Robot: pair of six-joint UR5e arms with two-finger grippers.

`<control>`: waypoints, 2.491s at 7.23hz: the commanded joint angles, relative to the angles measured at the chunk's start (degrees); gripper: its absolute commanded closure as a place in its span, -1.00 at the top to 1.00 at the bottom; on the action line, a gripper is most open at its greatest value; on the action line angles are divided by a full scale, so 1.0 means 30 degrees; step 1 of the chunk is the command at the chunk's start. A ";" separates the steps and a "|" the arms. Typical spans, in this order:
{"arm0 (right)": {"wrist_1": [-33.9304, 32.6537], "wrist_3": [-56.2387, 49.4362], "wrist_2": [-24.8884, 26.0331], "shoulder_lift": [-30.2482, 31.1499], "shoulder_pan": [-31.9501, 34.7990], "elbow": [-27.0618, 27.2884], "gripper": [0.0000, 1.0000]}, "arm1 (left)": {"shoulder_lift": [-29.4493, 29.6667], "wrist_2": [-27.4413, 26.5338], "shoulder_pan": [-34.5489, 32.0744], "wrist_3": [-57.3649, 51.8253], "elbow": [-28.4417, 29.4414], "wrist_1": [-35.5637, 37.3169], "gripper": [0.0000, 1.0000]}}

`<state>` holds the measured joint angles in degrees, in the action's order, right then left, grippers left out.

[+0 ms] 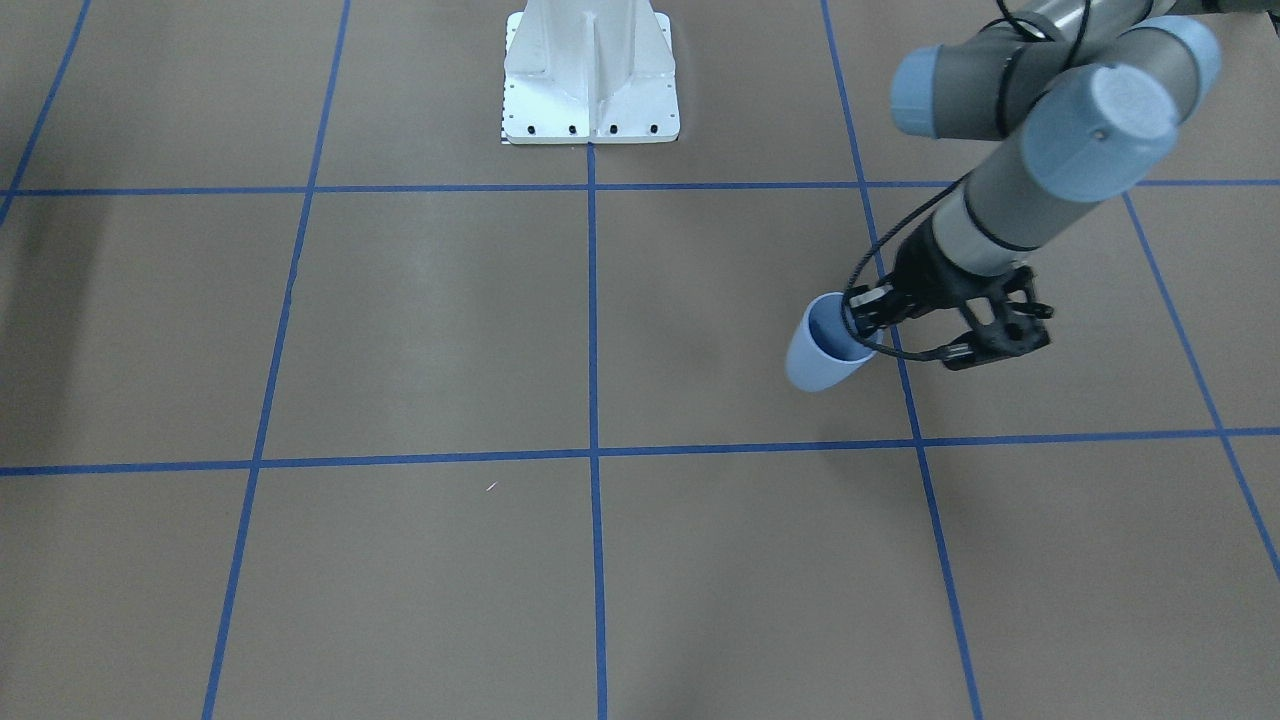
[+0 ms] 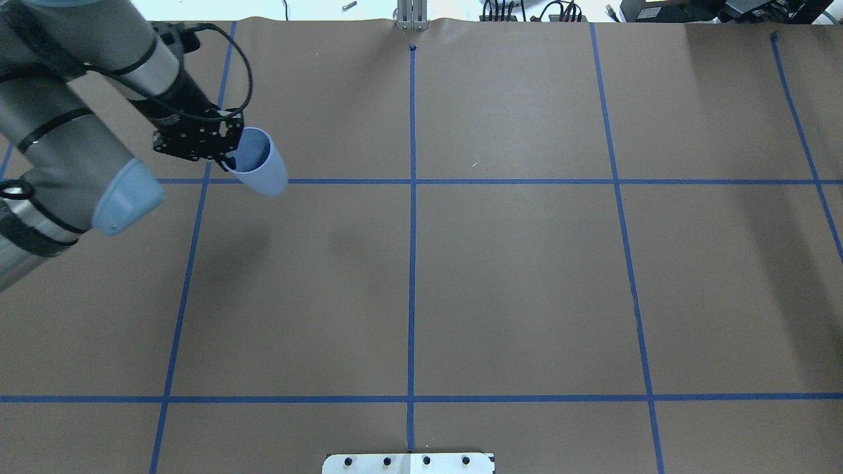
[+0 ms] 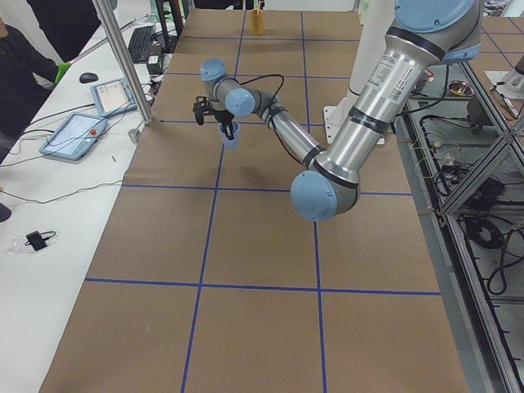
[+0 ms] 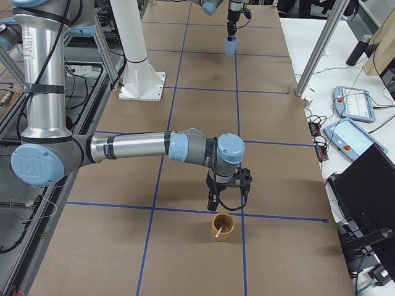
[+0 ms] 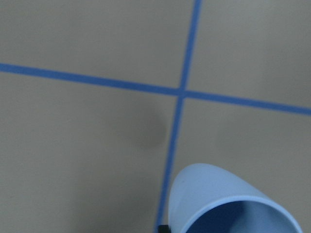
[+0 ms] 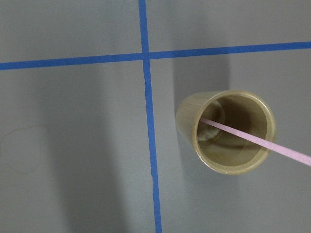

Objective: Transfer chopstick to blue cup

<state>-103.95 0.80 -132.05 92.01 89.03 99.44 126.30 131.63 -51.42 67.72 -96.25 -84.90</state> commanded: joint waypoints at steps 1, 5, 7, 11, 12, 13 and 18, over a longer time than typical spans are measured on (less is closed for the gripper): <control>-0.0006 0.0115 0.0127 -0.0170 -0.0029 0.0077 1.00 | 0.5458 -0.1793 0.2712 0.4420 0.4116 -0.0028 -1.00; 0.0051 -0.0002 0.0012 -0.0345 -0.0029 0.0135 1.00 | 0.7384 -0.3735 0.4333 0.5374 0.7384 -0.0937 -1.00; 0.1362 -0.0031 0.0041 -0.0464 -0.0029 0.0106 1.00 | 0.7296 -0.3767 0.4541 0.5345 0.7503 -0.0938 -1.00; 0.1839 0.0028 0.0129 -0.0612 -0.0029 0.0018 1.00 | 0.6064 -0.3739 0.4629 0.5257 0.7212 -0.2550 -0.72; 0.1839 0.0231 0.0100 -0.0581 -0.0029 -0.0040 1.00 | 0.5978 -0.3767 0.4629 0.5170 0.6660 -0.2521 0.94; 0.1839 0.0204 0.0100 -0.0552 -0.0029 -0.0070 1.00 | 0.5919 -0.3826 0.4571 0.5169 0.5871 -0.2491 0.96; 0.3119 -0.2616 0.0478 -0.0490 0.0813 -0.2222 1.00 | 0.2296 -0.3591 0.2378 0.1037 -0.0241 0.1352 0.96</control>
<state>-97.01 -1.63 -131.23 91.01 89.64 96.76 136.94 120.80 -42.10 78.18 -90.41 -87.32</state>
